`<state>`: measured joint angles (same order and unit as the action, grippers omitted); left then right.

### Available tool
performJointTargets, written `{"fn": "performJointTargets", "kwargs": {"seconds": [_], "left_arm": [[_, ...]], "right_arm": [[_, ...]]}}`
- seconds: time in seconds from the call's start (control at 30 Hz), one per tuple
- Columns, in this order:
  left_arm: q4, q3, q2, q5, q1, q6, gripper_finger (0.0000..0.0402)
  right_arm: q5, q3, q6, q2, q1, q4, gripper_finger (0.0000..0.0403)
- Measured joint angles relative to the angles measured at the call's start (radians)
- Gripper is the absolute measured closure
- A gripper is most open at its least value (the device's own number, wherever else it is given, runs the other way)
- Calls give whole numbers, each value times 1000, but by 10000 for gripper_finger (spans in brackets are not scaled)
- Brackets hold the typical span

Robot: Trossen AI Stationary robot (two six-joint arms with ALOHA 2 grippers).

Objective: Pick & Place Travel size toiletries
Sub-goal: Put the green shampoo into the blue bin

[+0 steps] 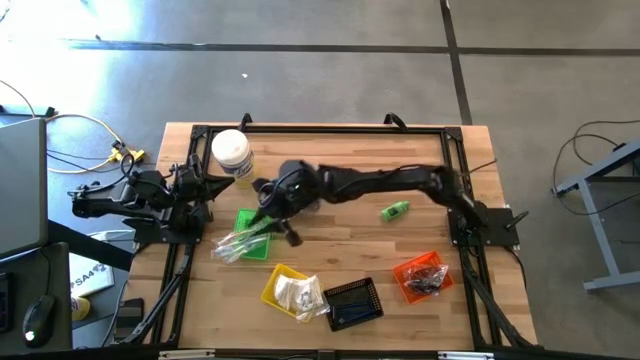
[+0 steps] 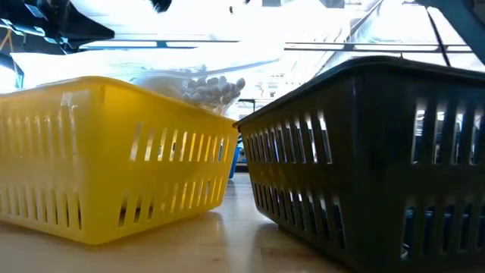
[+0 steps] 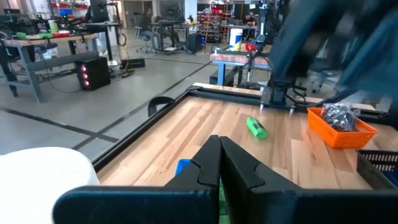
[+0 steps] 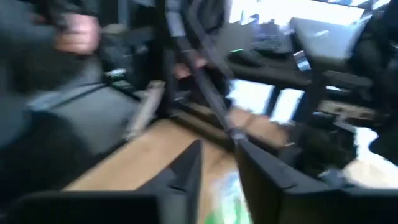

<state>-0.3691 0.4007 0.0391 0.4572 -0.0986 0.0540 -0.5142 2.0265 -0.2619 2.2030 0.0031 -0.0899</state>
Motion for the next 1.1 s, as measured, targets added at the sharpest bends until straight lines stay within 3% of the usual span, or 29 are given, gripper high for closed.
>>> {"fn": "performJointTargets", "kwargs": {"seconds": [0.13,0.2,0.37,0.7,1.1], "left_arm": [[-2,-1,-1,0,0,2,401],[-8,-1,-1,0,0,2,401],[-16,-1,-1,0,0,3,402],[-16,-1,-1,0,0,3,402],[-16,-1,-1,0,0,3,401]], "right_arm": [[-117,-31,9,-112,-24,-102,382],[-124,-74,29,-176,-38,-112,394],[-68,-286,98,-383,-87,9,400],[78,-1046,338,-842,-205,524,400],[212,-1560,424,-1151,-226,674,400]]}}
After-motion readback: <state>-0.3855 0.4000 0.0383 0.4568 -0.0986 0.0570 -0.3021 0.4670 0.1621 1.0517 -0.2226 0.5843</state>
